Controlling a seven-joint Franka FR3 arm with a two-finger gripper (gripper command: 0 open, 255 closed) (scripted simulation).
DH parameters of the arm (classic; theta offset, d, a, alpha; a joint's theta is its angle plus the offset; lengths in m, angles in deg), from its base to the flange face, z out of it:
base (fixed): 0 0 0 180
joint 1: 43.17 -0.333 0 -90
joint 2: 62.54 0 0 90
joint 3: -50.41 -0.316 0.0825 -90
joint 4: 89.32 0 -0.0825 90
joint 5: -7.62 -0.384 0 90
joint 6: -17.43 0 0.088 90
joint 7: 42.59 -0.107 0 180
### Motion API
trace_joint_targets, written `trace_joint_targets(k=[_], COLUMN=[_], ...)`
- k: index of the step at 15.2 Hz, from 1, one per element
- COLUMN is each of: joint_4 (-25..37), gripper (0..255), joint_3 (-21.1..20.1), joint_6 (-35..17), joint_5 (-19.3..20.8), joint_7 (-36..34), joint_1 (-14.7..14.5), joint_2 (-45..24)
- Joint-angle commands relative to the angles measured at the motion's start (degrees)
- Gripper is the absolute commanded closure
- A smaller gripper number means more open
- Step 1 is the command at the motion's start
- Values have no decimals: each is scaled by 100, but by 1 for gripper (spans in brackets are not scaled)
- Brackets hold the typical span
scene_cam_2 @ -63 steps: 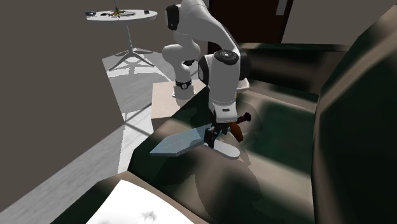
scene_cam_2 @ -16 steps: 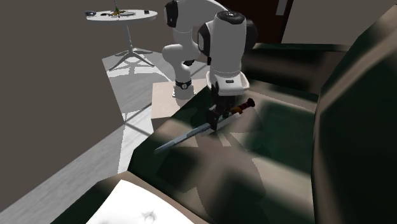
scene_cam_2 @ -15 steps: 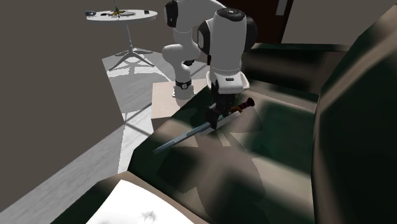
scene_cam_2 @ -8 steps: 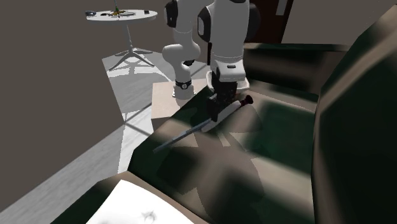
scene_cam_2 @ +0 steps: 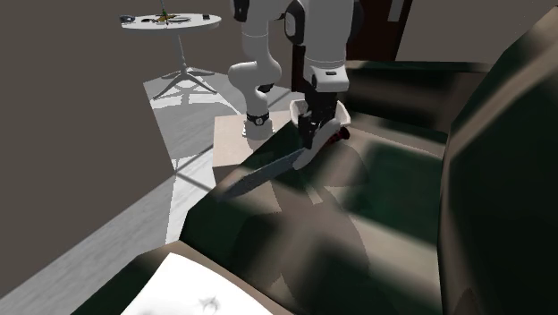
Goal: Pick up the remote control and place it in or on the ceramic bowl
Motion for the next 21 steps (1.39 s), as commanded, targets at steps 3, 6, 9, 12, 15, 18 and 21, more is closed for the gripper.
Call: trace_joint_targets(k=[3, 6, 9, 12, 15, 18, 21], joint_4=[-1158, -1834, -2433, -2964, -3434, -3845, -4196], gripper=[255, 255, 255, 255, 255, 255, 255], joint_3=[-112, -226, -358, -507, -673, -853, -1051], joint_6=[-250, -361, -423, -442, -423, -368, -281], joint_5=[-2, -25, -73, -148, -252, -383, -543], joint_7=[-263, -487, -721, -963, -1213, -1476, -1751], joint_1=[-149, -266, -386, -512, -648, -801, -968], joint_2=[895, 1460, 1999, 2515, 3012, 3488, 3941])
